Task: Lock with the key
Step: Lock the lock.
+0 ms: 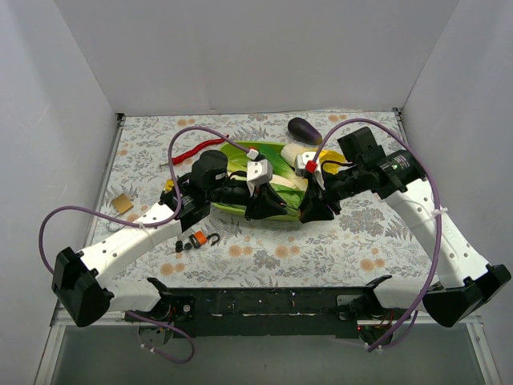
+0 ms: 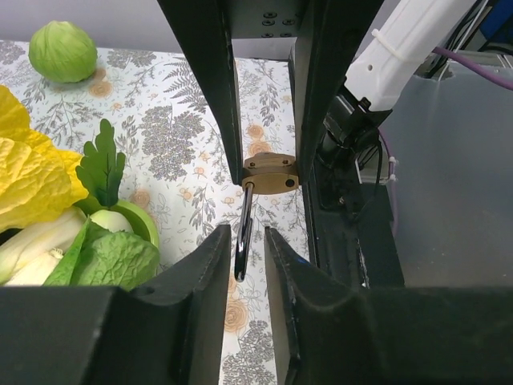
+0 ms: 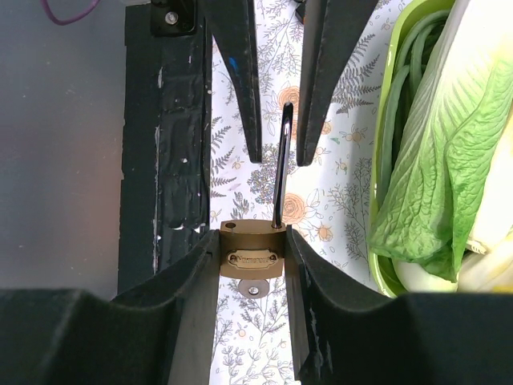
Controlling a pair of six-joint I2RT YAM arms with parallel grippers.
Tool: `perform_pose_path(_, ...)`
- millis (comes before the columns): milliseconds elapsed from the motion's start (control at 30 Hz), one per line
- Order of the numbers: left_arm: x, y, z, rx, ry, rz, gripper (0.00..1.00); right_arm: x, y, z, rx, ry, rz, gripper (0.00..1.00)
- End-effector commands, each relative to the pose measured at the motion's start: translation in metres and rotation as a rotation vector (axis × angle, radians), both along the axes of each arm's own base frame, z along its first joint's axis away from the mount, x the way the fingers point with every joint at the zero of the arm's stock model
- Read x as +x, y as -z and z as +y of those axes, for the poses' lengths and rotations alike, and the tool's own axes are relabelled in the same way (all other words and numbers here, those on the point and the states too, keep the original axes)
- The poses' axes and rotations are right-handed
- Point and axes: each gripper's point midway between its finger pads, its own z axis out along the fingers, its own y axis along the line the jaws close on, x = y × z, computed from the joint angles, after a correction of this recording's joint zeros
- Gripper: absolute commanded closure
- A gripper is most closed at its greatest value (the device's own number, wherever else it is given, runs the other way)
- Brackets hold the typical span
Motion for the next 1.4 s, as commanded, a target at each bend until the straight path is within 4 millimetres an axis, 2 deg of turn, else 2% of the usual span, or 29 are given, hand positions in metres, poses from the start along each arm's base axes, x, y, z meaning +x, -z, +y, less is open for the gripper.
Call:
perform_pose_path(0, -0.003, 0.002, -0.002, 0.001, -0.002, 0.007, 0.86, -0.004, -0.023, 0.004, 0.067, -0.021, -0.053, 0.99)
perform_pose_path(67, -0.004, 0.001, -0.002, 0.002, -0.003, 0.021, 1.0, -0.004, -0.023, 0.005, 0.07, -0.016, -0.053, 0.99)
perform_pose_path(100, -0.004, 0.0, -0.001, 0.0, -0.005, 0.024, 1.0, -0.003, -0.024, 0.005, 0.071, -0.005, -0.053, 0.89)
perform_pose_path(167, -0.007, -0.007, 0.001, -0.014, -0.011, 0.046, 1.0, 0.002, -0.027, 0.006, 0.075, 0.044, -0.043, 0.55)
perform_pose_path(200, -0.008, -0.01, 0.002, -0.019, -0.017, 0.046, 1.0, 0.005, -0.029, 0.007, 0.077, 0.064, -0.043, 0.26)
perform_pose_path(233, -0.01, -0.013, 0.003, -0.024, -0.017, 0.058, 1.0, 0.006, -0.032, 0.006, 0.077, 0.1, -0.026, 0.17)
perform_pose_path(300, -0.015, -0.02, 0.008, -0.035, -0.005, 0.056, 1.0, 0.014, -0.037, 0.005, 0.076, 0.144, -0.048, 0.09)
perform_pose_path(467, -0.026, -0.037, 0.024, -0.036, 0.008, 0.097, 1.0, 0.008, -0.049, 0.006, 0.117, 0.129, -0.028, 0.08)
perform_pose_path(600, -0.031, -0.064, 0.031, -0.074, 0.021, 0.111, 1.0, 0.001, -0.054, 0.007, 0.162, 0.093, -0.052, 0.08)
perform_pose_path(700, -0.031, -0.074, 0.032, -0.079, 0.02, 0.115, 1.0, -0.005, -0.061, 0.01, 0.221, 0.054, -0.091, 0.05)
perform_pose_path(967, -0.032, -0.086, 0.034, -0.096, 0.024, 0.135, 1.0, -0.011, -0.063, 0.013, 0.231, -0.004, -0.062, 0.05)
perform_pose_path(1067, -0.03, -0.089, 0.033, -0.105, 0.011, 0.148, 1.0, -0.006, -0.065, 0.016, 0.233, 0.009, -0.069, 0.08)
perform_pose_path(1267, -0.023, -0.09, 0.03, -0.12, -0.03, 0.186, 1.0, -0.002, -0.062, 0.02, 0.212, 0.006, -0.068, 0.21)
perform_pose_path(1367, -0.021, -0.09, 0.03, -0.129, -0.048, 0.199, 1.0, -0.003, -0.061, 0.022, 0.205, 0.002, -0.056, 0.31)
